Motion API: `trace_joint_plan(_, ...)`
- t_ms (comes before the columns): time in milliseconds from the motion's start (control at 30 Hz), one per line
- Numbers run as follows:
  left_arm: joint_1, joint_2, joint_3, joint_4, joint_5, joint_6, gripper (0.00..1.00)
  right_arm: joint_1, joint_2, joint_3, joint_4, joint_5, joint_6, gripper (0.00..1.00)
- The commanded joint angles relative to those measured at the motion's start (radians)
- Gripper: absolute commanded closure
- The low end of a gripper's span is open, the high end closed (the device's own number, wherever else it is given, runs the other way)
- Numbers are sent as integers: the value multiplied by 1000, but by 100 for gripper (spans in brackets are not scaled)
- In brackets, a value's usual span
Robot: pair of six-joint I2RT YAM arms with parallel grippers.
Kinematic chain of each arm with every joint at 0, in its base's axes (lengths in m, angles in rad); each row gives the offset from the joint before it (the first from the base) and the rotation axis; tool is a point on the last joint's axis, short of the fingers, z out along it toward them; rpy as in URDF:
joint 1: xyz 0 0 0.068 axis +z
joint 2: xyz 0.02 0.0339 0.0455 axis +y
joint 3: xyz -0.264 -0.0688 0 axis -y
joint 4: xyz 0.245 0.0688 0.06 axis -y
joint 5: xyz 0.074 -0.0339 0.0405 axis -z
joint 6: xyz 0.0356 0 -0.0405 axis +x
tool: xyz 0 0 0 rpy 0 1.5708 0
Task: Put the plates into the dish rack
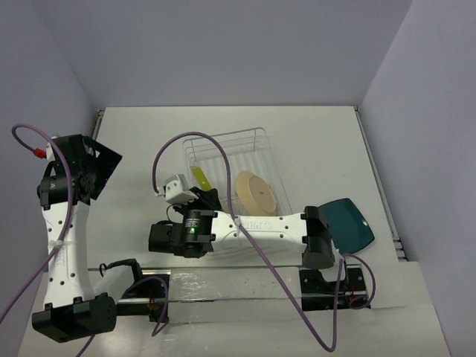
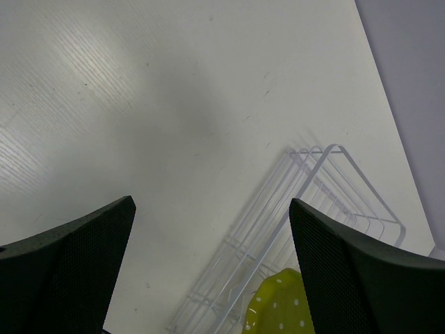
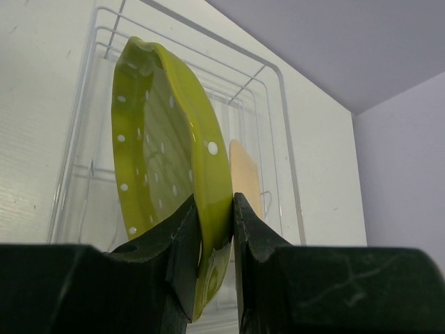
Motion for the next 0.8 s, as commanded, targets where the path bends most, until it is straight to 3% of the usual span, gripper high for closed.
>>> trace_joint_plan(0,3,-5,15,47,33,18,1,-18,-143,-16,-125,197,27,100)
trace_joint_plan(433,3,27,-5,72,60,12,1,-85,-212,-203,-125,152,39,100)
trace_joint_plan(767,3,51,-10,83,53,15,1,-112,-232,-179,-125,217,-35,100)
